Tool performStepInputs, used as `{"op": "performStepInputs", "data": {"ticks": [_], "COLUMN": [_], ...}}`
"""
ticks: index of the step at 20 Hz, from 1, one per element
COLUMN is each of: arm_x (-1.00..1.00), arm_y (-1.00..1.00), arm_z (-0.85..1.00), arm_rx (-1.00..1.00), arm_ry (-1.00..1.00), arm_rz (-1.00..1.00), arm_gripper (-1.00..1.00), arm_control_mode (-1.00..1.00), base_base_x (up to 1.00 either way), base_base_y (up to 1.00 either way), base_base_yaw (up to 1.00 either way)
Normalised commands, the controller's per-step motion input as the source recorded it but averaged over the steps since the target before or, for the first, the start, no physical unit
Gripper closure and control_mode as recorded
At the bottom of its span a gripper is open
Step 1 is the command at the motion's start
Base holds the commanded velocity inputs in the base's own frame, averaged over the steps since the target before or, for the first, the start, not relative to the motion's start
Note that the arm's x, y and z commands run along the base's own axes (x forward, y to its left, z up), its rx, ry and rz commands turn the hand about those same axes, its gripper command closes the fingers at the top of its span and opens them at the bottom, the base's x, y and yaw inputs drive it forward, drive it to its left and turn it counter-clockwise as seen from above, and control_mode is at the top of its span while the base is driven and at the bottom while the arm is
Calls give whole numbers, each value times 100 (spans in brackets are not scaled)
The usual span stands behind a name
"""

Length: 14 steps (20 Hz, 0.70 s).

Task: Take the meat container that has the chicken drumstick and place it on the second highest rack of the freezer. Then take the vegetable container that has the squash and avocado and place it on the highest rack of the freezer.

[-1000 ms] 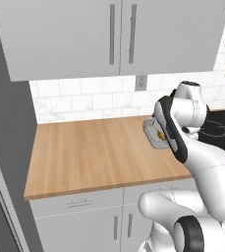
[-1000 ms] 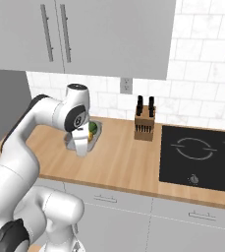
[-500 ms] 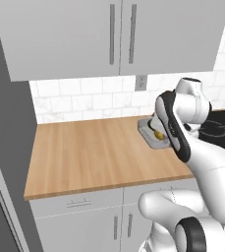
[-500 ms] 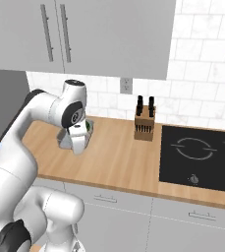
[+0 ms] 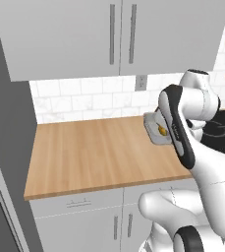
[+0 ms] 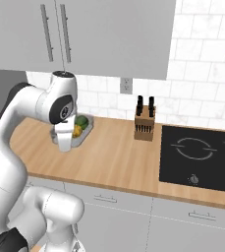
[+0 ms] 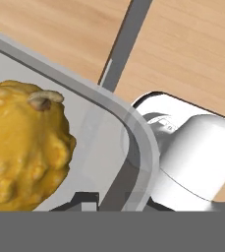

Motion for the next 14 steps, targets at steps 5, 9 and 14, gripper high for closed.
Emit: {"op": "performStepInputs", "data": {"ticks": [5, 9, 14], "arm_x": [-2, 0, -3], "arm_y": [-3, -4, 0], "arm_z": [14, 0, 0], "arm_rx": [0, 0, 0], "arm_ry": [0, 0, -1], "arm_rz": [-6, -1, 0], "arm_gripper": [100, 100, 100], "arm_control_mode": [-100, -100, 100], "base_base_x": [0, 0, -5], "base_base_y": [0, 0, 0], "base_base_yaw": [0, 0, 2]}}
